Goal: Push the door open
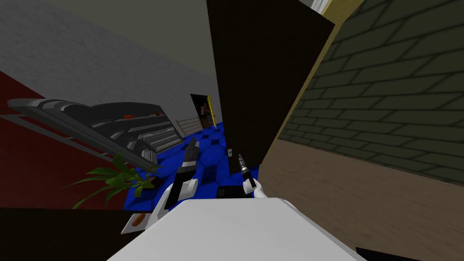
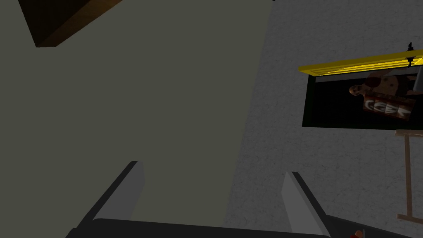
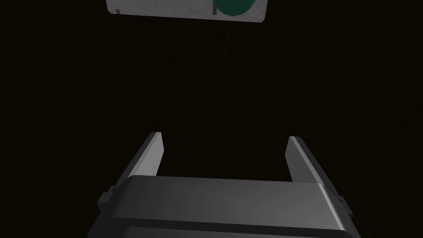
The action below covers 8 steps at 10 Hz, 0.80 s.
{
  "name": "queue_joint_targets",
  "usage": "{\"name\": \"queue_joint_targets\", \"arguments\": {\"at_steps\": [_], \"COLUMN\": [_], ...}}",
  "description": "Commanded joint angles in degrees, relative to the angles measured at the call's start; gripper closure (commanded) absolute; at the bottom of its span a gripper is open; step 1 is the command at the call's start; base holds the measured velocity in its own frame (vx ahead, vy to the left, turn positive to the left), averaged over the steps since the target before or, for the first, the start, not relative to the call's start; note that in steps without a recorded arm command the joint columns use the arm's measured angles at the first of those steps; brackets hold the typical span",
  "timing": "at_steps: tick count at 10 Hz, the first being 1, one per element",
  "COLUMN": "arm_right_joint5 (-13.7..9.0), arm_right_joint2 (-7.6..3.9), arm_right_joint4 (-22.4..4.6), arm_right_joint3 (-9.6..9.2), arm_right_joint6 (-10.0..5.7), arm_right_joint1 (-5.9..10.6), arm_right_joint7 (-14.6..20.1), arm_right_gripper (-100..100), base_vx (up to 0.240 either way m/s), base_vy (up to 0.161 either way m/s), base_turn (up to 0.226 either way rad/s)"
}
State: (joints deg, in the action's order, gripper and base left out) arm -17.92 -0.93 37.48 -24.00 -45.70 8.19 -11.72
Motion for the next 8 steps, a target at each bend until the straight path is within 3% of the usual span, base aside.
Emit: {"name": "queue_joint_targets", "arguments": {"at_steps": [1,4,6,7,8], "arm_right_joint5": [-0.02,-0.10,-0.14,-0.28,-0.28], "arm_right_joint2": [-0.44,1.07,3.44,2.52,2.52], "arm_right_joint4": [-0.25,-0.46,-0.58,-1.08,-1.08], "arm_right_joint3": [0.05,0.19,0.27,0.49,0.49], "arm_right_joint6": [-0.54,-0.98,-1.23,-1.36,-1.36], "arm_right_joint1": [-0.13,-0.23,-0.30,-0.11,-0.11], "arm_right_joint7": [-0.32,-0.77,-1.03,-0.73,-0.73], "arm_right_gripper": [-100,-100,-100,-100,100], "base_vx": [0.242,0.165,0.098,0.034,-0.008], "base_vy": [0.032,0.137,0.177,0.073,-0.010], "base_turn": [0.019,0.018,-0.007,-0.015,0.010]}}
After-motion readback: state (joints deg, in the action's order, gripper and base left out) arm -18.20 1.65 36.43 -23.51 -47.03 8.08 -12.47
